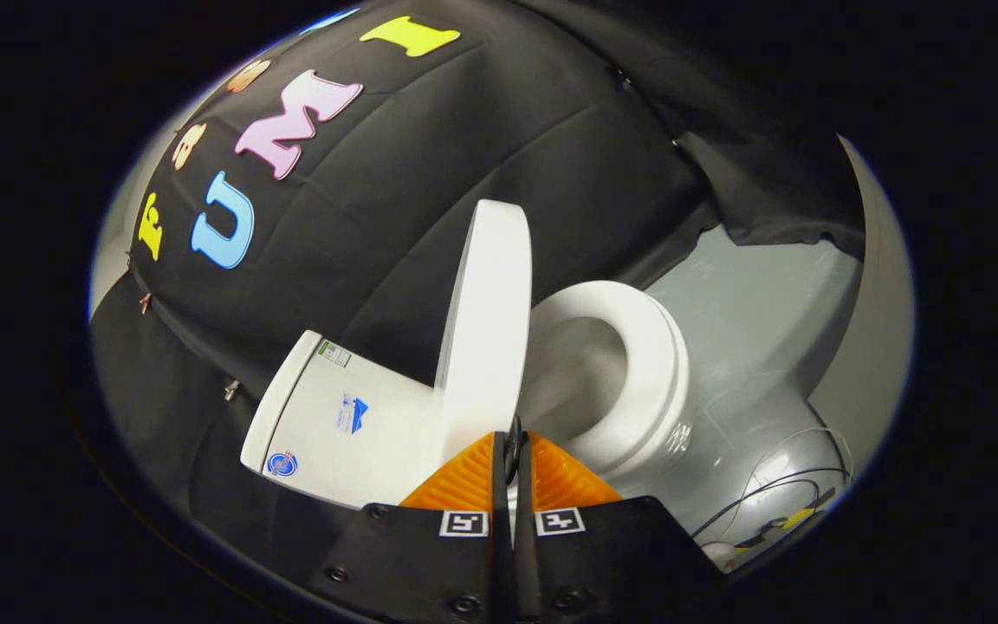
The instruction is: Open the toilet lid.
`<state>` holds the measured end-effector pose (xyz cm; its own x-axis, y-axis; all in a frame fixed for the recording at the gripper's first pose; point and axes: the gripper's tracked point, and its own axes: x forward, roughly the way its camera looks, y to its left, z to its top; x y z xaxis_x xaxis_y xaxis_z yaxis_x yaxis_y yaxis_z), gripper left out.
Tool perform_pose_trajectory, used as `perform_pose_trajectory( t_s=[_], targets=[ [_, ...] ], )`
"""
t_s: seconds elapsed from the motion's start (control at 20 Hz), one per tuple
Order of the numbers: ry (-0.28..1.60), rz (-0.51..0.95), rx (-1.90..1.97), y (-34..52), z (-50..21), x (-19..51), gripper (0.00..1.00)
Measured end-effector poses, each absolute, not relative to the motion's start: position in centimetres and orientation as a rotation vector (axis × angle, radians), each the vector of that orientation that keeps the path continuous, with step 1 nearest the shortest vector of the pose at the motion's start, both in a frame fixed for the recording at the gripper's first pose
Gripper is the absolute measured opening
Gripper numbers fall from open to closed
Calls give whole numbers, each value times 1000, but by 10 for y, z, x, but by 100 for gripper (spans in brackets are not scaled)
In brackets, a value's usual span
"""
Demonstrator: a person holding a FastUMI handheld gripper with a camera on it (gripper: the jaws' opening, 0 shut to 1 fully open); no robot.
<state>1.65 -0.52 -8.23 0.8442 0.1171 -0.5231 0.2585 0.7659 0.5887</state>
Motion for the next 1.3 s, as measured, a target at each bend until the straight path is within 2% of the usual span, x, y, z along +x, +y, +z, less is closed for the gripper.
perform_pose_trajectory(
  t_s=[1.3],
  targets=[
    [535, -57, 469, 109, 9, 31, 7]
  ],
)
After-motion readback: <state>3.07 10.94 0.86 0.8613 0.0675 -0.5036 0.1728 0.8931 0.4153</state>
